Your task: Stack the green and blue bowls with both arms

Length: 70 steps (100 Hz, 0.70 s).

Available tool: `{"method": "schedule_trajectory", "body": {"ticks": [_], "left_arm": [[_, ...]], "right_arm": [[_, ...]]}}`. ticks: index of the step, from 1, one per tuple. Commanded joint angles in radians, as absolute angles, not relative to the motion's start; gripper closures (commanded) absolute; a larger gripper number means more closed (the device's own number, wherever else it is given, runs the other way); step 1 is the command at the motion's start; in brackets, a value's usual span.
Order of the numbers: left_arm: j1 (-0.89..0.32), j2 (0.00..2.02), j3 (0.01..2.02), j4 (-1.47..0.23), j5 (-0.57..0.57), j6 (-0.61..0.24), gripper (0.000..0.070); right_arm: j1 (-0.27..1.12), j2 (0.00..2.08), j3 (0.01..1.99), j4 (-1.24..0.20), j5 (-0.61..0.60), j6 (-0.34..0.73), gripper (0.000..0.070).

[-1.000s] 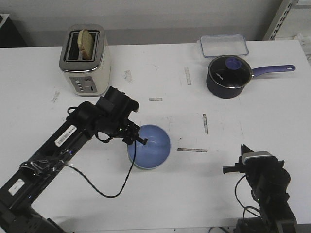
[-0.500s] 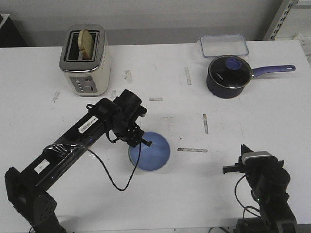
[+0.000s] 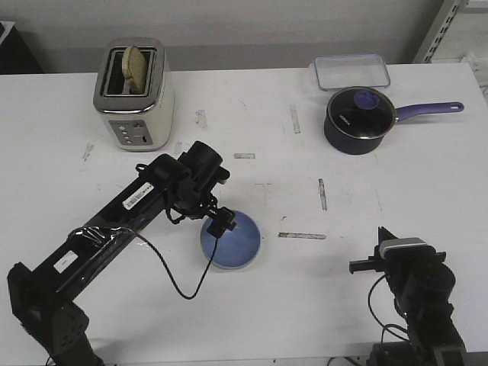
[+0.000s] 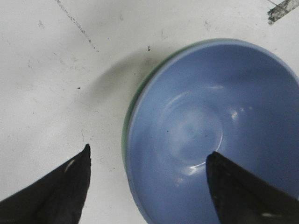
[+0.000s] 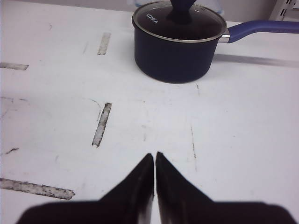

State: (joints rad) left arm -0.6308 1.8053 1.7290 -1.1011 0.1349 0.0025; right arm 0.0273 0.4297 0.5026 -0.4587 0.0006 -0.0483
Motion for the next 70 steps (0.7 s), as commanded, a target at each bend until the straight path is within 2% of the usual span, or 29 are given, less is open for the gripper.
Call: {"method": "schedule_trajectory", "body": {"ticks": [1, 10, 14, 31, 35, 54, 70], "left_arm": [[-0.640, 1.822, 1.773, -1.103, 0.138, 0.010, 0.0199], [-0.640, 1.822, 1.825, -1.111, 0.126, 0.010, 0.0231], [-0.640, 1.822, 1.855, -1.122, 0.110, 0.011, 0.0276], [-0.625, 1.791, 1.961, -1.145, -0.054, 0.030, 0.0635], [-0.612, 1.763, 1.960, -1.125, -0.082, 0.035, 0.0694], [-0.485, 1.596, 1.924, -1.037, -0.088, 0.034, 0.0700], [-0.344, 1.405, 1.770, -0.927, -0.087, 0.041, 0.0700]], "right_arm": [[0.030, 0.433, 0.504, -0.450, -0.001, -0.053, 0.0700], [0.030, 0.433, 0.504, -0.450, 0.000, -0.053, 0.0700], [0.030, 0.433, 0.504, -0.450, 0.000, -0.053, 0.0700], [0.030, 0.433, 0.504, -0.450, 0.000, -0.053, 0.0700], [0.030, 0.433, 0.504, -0.450, 0.000, -0.053, 0.0700], [0.030, 0.433, 0.504, -0.450, 0.000, -0.053, 0.0700], [0.030, 0.433, 0.504, -0.450, 0.000, -0.053, 0.0700]]}}
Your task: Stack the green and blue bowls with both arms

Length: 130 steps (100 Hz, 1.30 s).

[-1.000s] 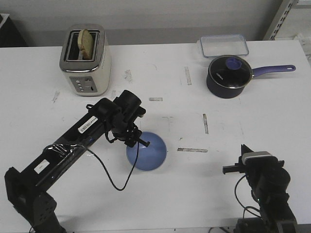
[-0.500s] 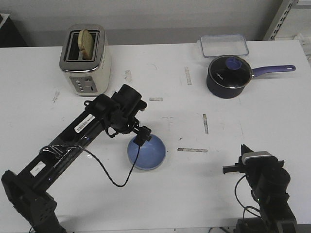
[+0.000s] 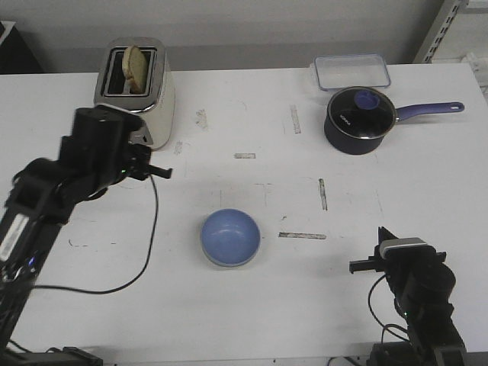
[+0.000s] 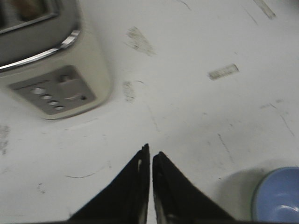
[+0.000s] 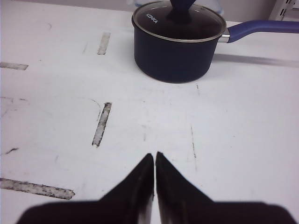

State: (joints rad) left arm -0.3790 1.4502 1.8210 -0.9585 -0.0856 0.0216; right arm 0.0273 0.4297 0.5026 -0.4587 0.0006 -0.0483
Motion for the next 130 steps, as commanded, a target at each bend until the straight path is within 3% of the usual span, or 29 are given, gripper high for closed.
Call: {"method": "schedule_trajectory", "body": {"ticks": [1, 27, 49, 71, 89, 130], "left_arm": [[-0.334, 1.392, 1.757, -0.918, -0.087, 0.041, 0.0700], [-0.115, 1.000, 1.343, -0.648, -0.083, 0.042, 0.0700], [-0.048, 0.651, 0.964, -0.442, -0.083, 0.043, 0.0700], [-0.022, 0.360, 0.653, -0.387, -0.083, 0.046, 0.0700], [-0.019, 0.254, 0.520, -0.318, -0.083, 0.044, 0.0700], [-0.019, 0.242, 0.515, -0.312, -0.083, 0.044, 0.0700]], "right_arm": [[0.030, 0.433, 0.504, -0.450, 0.000, -0.053, 0.0700], [0.030, 0.433, 0.504, -0.449, 0.001, -0.058, 0.0700], [0.030, 0.433, 0.504, -0.448, 0.001, -0.065, 0.0700], [0.030, 0.433, 0.504, -0.446, 0.001, -0.068, 0.0700], [0.030, 0.433, 0.504, -0.425, 0.001, -0.068, 0.0700], [0.030, 0.433, 0.505, -0.395, 0.001, -0.068, 0.0700]]}}
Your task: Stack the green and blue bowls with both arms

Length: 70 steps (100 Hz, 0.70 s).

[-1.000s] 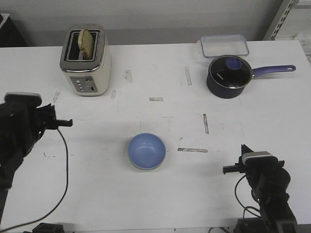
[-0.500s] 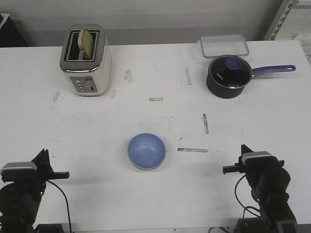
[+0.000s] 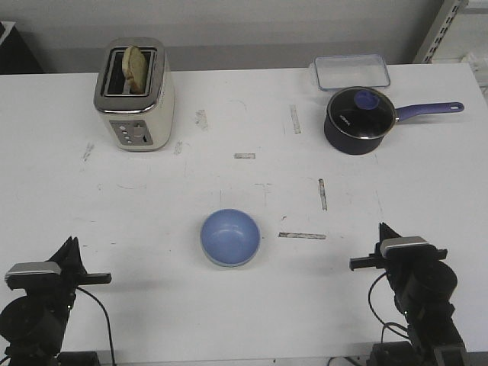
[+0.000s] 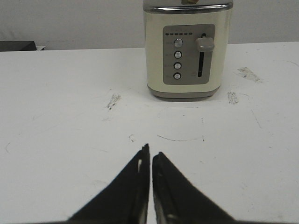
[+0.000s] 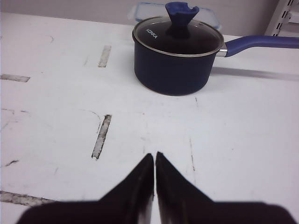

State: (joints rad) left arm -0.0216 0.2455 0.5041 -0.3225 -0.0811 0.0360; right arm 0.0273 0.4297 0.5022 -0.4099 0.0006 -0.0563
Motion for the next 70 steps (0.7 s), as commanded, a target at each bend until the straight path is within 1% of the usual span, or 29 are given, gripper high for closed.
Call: {"method": "schedule_trajectory", "body": {"ticks": [1, 52, 61, 70], "left_arm": [[-0.019, 0.242, 0.515, -0.312, -0.083, 0.044, 0.0700], [-0.020, 0.238, 0.511, -0.310, -0.082, 0.044, 0.0700], [-0.020, 0.206, 0.479, -0.302, -0.084, 0.044, 0.0700], [-0.020, 0.155, 0.397, -0.225, -0.084, 0.041, 0.0700]], "right_arm": [[0.030, 0.433, 0.505, -0.395, 0.001, -0.068, 0.0700], [0.030, 0.433, 0.505, -0.395, 0.001, -0.068, 0.0700], [0.030, 0.433, 0.505, -0.395, 0.001, -0.068, 0.0700], [0.030, 0.433, 0.505, -0.394, 0.001, -0.068, 0.0700]]}}
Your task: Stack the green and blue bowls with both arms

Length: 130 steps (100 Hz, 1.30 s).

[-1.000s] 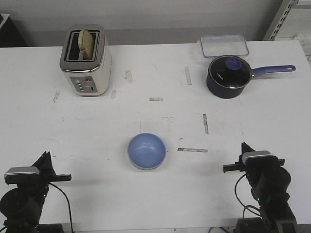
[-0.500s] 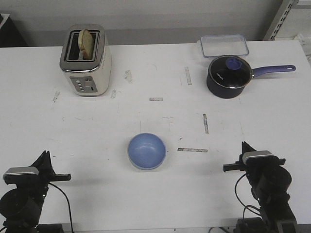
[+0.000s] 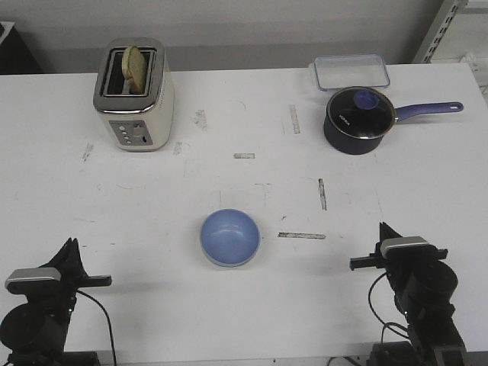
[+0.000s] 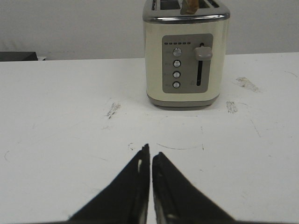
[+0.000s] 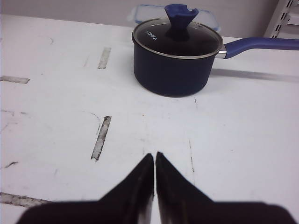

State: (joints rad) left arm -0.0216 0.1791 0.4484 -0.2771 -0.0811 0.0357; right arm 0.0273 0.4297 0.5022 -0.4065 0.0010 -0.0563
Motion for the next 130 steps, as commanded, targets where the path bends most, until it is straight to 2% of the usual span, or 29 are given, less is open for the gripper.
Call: {"method": "schedule_trajectory", "body": {"ticks": [1, 10, 24, 37, 118, 130], "left_arm": [[-0.020, 0.149, 0.385, -0.211, -0.084, 0.041, 0.0700], [-0.020, 0.087, 0.259, -0.080, -0.082, 0.041, 0.0700], [-0.020, 0.001, 0.114, 0.031, -0.077, 0.032, 0.0700], [-0.020, 0.003, 0.012, 0.174, -0.077, 0.012, 0.0700], [-0.020, 0.003, 0.012, 0.159, -0.055, -0.001, 0.0699], [-0.020, 0.003, 0.012, 0.159, -0.055, -0.001, 0.0699]], "right_arm": [[0.030, 0.433, 0.505, -0.394, 0.001, -0.068, 0.0700], [0.030, 0.433, 0.505, -0.394, 0.001, -0.068, 0.0700], [0.030, 0.433, 0.505, -0.393, 0.001, -0.068, 0.0700], [0.030, 0.433, 0.505, -0.393, 0.001, -0.068, 0.0700], [0.029, 0.432, 0.505, -0.388, 0.001, -0.068, 0.0700], [0.027, 0.431, 0.505, -0.389, 0.005, -0.102, 0.0700]]}}
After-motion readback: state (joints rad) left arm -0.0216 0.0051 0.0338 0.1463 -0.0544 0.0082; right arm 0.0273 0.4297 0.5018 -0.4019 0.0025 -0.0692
